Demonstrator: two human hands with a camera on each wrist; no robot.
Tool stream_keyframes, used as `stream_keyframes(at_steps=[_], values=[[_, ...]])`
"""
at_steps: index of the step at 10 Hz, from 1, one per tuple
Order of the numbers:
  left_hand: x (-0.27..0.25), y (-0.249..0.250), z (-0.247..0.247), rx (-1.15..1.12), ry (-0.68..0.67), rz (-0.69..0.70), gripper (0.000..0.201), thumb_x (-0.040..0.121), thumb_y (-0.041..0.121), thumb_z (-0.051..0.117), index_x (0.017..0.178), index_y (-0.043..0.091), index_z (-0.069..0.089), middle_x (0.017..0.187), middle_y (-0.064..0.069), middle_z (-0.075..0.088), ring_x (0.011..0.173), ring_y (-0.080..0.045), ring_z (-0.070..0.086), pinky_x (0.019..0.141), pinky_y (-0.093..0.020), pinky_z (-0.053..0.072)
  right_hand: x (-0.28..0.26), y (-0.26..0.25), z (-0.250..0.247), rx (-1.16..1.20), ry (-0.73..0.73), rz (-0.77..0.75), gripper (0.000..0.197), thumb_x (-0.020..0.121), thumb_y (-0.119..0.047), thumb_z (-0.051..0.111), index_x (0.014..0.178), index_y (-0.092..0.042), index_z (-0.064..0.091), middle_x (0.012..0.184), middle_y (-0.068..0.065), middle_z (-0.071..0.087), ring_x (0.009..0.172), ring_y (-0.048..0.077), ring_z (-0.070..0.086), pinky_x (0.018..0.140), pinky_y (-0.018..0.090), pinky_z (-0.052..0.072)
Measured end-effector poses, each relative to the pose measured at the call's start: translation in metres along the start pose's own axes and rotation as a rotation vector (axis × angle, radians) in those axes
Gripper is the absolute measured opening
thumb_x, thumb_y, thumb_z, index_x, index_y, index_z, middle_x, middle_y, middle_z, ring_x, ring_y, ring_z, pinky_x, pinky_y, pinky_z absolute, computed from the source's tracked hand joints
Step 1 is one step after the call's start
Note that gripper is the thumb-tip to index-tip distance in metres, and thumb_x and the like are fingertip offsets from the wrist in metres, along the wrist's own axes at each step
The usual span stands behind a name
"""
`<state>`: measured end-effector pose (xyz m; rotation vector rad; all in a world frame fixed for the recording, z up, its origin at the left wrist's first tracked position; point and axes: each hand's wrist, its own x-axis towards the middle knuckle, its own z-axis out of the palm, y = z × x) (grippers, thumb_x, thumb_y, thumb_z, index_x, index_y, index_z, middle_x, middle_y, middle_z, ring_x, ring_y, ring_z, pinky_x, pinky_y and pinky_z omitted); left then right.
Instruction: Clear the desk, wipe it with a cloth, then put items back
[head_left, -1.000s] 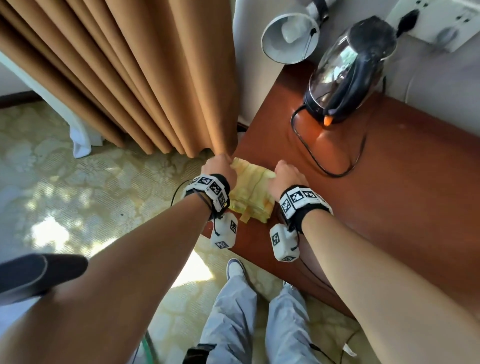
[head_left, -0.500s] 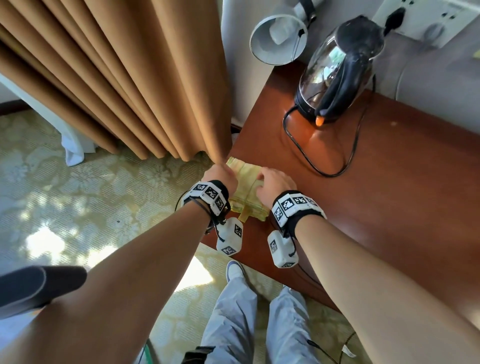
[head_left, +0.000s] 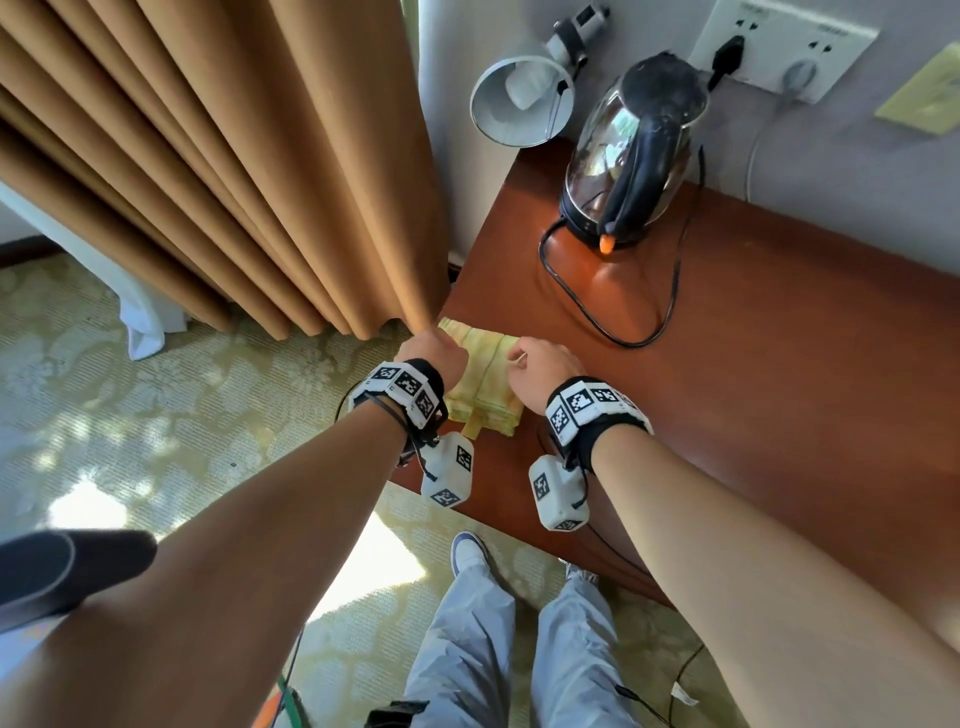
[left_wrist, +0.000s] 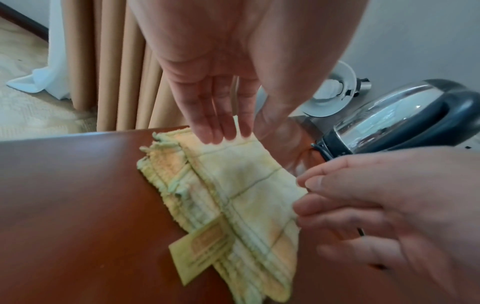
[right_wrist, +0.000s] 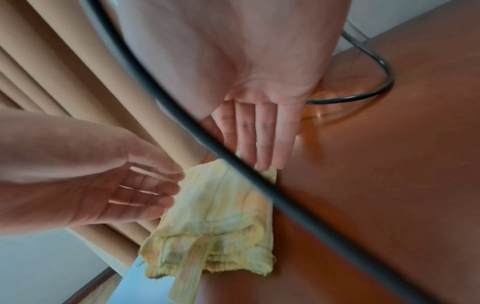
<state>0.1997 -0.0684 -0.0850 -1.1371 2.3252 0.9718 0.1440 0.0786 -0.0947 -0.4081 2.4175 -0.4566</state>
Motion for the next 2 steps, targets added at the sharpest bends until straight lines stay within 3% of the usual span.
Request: stream_keyframes(at_steps=[1,2], values=[[-0.010,0.009,-0.002,-0.047,-0.005,0.025,0.025,0.094,0.024,0.052,0.111,0.013,0.067,0.106,-0.008,0.067,0.094,-0.029,0.065,0.080,-0.035,0.057,-0.008,0.008,-0.007,0.003,0.050,0.008,0.013,0.095,-0.027,0.046,0.088,-0.028,0.057,0.099,0.002,0.064,0.090,0.025,0.053,0.073,0.031,0.038],[-0.015,0.020,-0.001,-0.087,0.009,0.079,0.023,0.095,0.027,0.052,0.109,0.017,0.066,0.102,-0.003,0.062,0.095,-0.026,0.062,0.083,-0.034,0.055,-0.013,0.018,-0.017,0.073,0.169,-0.009,0.020,0.095,-0.026,0.044,0.079,-0.025,0.056,0.088,0.002,0.062,0.088,0.028,0.054,0.071,0.032,0.035]])
